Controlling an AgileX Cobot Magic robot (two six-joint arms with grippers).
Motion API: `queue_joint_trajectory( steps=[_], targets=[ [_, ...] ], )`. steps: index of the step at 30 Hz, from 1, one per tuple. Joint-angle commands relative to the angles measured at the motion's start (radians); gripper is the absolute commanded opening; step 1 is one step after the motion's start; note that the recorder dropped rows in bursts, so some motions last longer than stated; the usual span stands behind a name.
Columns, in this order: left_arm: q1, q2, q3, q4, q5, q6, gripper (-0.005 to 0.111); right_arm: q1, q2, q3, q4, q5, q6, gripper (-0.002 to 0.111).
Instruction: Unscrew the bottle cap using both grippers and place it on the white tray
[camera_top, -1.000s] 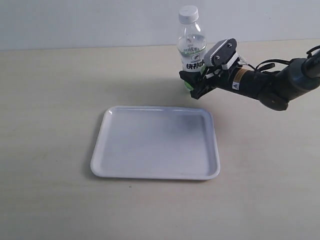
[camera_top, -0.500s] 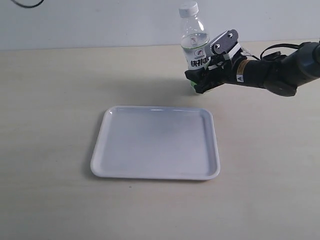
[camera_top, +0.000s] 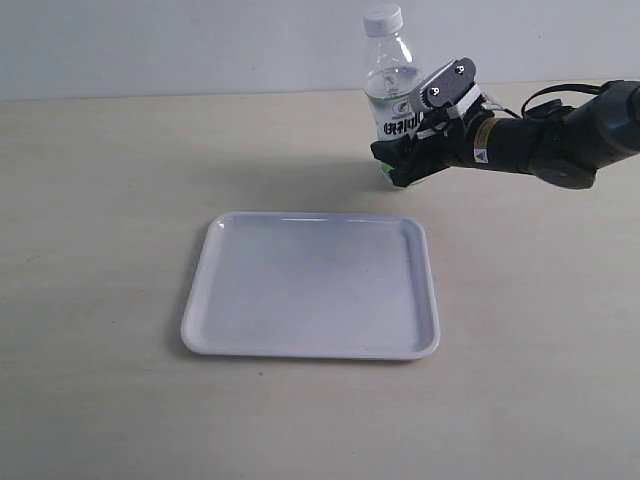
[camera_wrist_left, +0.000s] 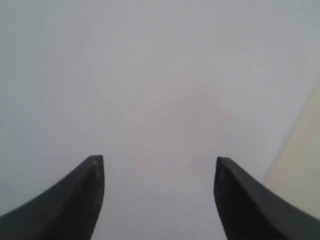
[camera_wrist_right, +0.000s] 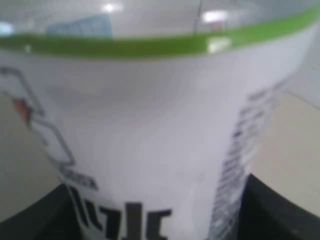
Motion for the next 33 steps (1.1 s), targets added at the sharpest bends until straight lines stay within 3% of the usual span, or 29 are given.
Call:
queue_joint_trajectory(
  steps=[1,3,4,7,10,13,15,17,27,33],
  targets=[
    [-0.005,0.010,0.069,-0.010,0.400,0.324,0.062,0.002,-0.002,-0.002,-0.029,0.037,0.002,0.000],
    [-0.005,0.010,0.096,-0.023,0.509,0.330,0.062,0.002,-0.002,-0.002,-0.029,0.037,-0.008,0.000],
    [-0.005,0.010,0.103,-0.098,0.530,0.330,0.062,0.002,-0.002,-0.002,-0.029,0.037,-0.012,0.000],
    [-0.007,0.010,0.105,-0.460,0.540,0.386,0.062,0.002,-0.002,-0.002,-0.027,0.041,-0.012,0.000],
    [-0.049,0.020,0.103,-0.863,0.648,0.732,0.062,0.002,-0.002,-0.002,-0.040,0.050,-0.012,0.000],
    [-0.114,0.050,0.057,-1.121,0.947,1.137,0.062,0.002,-0.002,-0.002,-0.052,0.052,-0.012,0.000],
    [-0.143,0.079,0.016,-1.211,1.122,1.228,0.062,0.002,-0.002,-0.002,-0.052,0.052,-0.012,0.000],
    [-0.155,0.099,-0.020,-1.277,1.207,1.227,0.062,0.002,-0.002,-0.002,-0.056,0.052,-0.012,0.000],
    [-0.157,0.116,-0.244,-2.061,1.266,1.486,0.062,0.002,-0.002,-0.002,-0.147,0.052,-0.037,0.000],
    [-0.165,0.181,-0.347,-2.144,1.294,1.484,0.062,0.002,-0.004,-0.002,-0.149,0.048,-0.078,0.000]
  ],
)
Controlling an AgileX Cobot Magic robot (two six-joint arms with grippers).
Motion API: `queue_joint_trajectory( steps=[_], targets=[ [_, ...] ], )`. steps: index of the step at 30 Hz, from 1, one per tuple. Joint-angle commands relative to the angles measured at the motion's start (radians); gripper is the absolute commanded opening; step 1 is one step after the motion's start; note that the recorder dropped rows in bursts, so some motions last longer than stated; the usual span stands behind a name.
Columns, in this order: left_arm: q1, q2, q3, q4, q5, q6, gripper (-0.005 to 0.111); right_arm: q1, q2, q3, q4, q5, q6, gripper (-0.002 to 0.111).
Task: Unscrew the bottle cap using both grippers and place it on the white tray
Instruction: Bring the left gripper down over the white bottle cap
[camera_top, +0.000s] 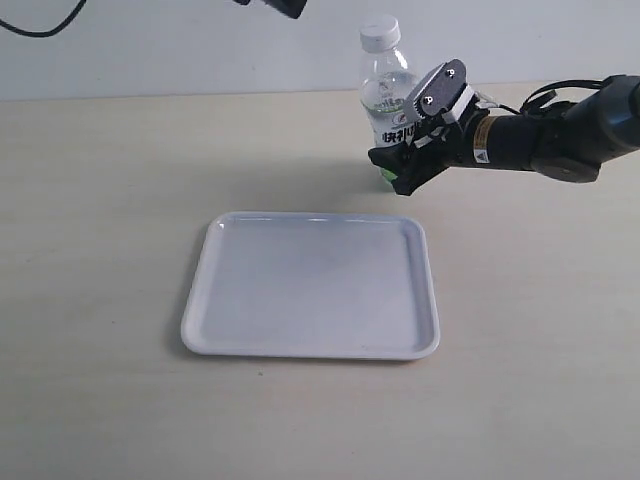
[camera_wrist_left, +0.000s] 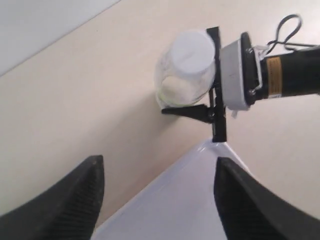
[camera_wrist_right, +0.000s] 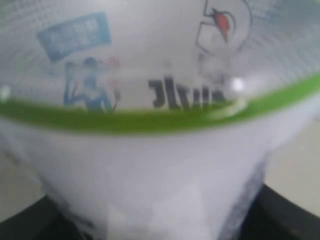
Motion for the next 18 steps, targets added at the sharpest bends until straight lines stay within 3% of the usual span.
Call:
queue_joint_trajectory(
  steps=[1,9,18],
  targets=[
    [-0.005,0.064,-0.084,-0.054,0.049,-0.008,0.062,0.002,0.005,0.007,-0.046,0.037,-0.038,0.000],
    [-0.020,0.181,-0.218,-0.065,0.076,-0.036,0.062,0.002,0.005,0.007,-0.046,0.022,-0.049,0.000],
    [-0.161,0.245,-0.332,0.162,0.009,-0.081,0.062,0.002,0.005,0.007,-0.055,0.022,-0.070,0.000]
  ],
)
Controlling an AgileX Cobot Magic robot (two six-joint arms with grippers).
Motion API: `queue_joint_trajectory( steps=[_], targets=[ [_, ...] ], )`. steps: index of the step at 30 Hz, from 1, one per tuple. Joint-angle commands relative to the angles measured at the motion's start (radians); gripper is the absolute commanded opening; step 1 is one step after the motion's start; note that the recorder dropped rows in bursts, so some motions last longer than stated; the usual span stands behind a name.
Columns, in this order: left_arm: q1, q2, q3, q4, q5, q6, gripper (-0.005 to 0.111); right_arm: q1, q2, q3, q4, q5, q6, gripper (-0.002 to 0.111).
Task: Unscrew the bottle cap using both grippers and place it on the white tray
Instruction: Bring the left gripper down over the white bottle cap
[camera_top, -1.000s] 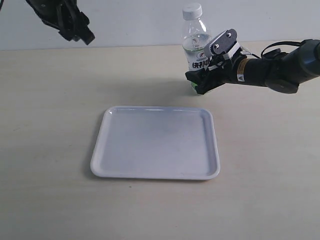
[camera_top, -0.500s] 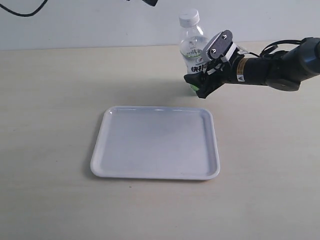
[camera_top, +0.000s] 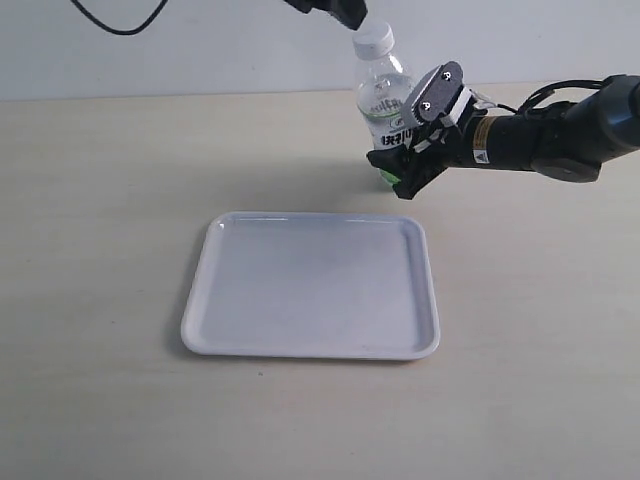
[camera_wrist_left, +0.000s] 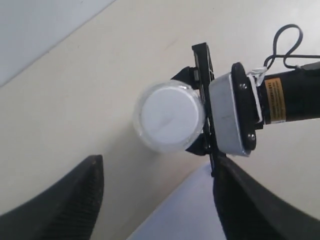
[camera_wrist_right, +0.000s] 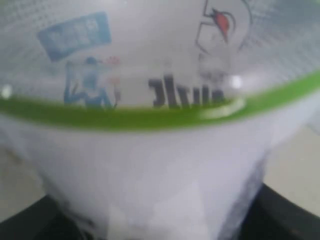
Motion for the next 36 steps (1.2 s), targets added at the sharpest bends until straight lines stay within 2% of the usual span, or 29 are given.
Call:
queue_joint_trajectory(
  steps=[1,2,7,17,36],
  targets=[
    [-0.076,0.027,-0.038,0.090,-0.073,-0.018,0.062,0.002,0.005,0.007,-0.042,0.038,-0.015,0.000],
    [-0.098,0.036,-0.043,0.108,-0.101,-0.018,0.062,0.002,0.005,0.007,-0.042,0.040,-0.015,0.000],
    [-0.107,0.068,-0.086,0.219,-0.127,-0.101,0.062,0.002,0.005,0.007,-0.054,0.039,-0.022,0.000],
    [-0.098,0.115,-0.110,0.221,-0.053,-0.099,0.062,0.002,0.005,0.007,-0.061,0.036,-0.041,0.000],
    [-0.098,0.136,-0.110,0.217,-0.079,-0.101,0.062,0.002,0.005,0.007,-0.061,0.036,-0.040,0.000]
  ],
)
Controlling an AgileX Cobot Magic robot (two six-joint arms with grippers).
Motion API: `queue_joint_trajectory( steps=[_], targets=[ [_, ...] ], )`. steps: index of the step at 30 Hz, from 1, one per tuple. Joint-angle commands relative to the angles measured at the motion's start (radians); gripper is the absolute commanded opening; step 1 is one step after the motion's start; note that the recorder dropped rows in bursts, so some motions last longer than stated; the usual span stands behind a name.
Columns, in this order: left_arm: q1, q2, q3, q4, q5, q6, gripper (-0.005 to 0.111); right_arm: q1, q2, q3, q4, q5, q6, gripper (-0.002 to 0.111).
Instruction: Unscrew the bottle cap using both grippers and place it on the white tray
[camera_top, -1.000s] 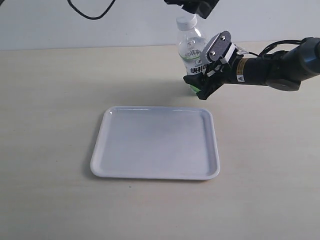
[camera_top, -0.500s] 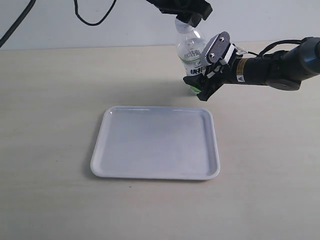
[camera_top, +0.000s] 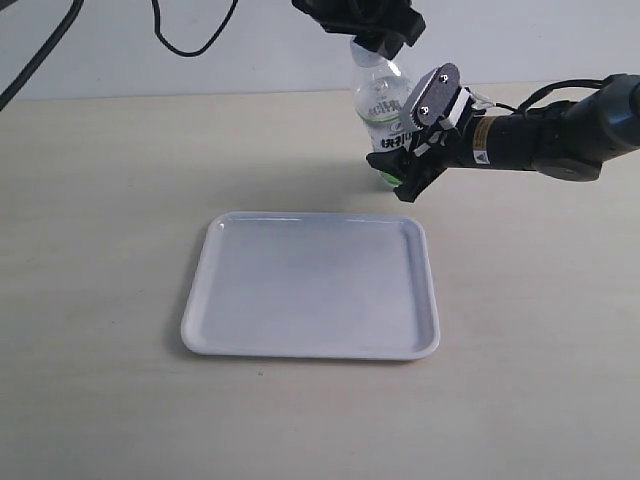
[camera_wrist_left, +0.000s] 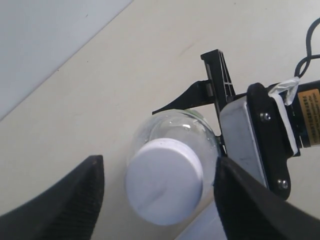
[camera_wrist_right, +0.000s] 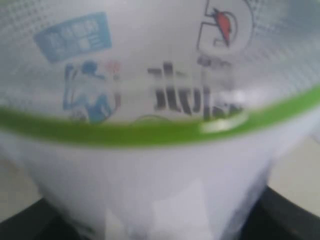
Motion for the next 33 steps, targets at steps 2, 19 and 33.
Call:
queue_joint_trajectory(
  steps=[2,19,33],
  targets=[
    [0.002,0.002,-0.005,-0.001,-0.012,-0.005,0.062,0.002,0.007,0.007,-0.039,0.040,-0.008,0.000],
    [0.002,0.004,-0.005,-0.018,-0.001,-0.055,0.054,0.002,0.007,0.007,-0.039,0.031,-0.006,0.000],
    [0.018,0.006,-0.005,-0.046,0.015,-0.109,0.057,0.002,0.007,0.007,-0.039,0.031,-0.006,0.000]
  ],
)
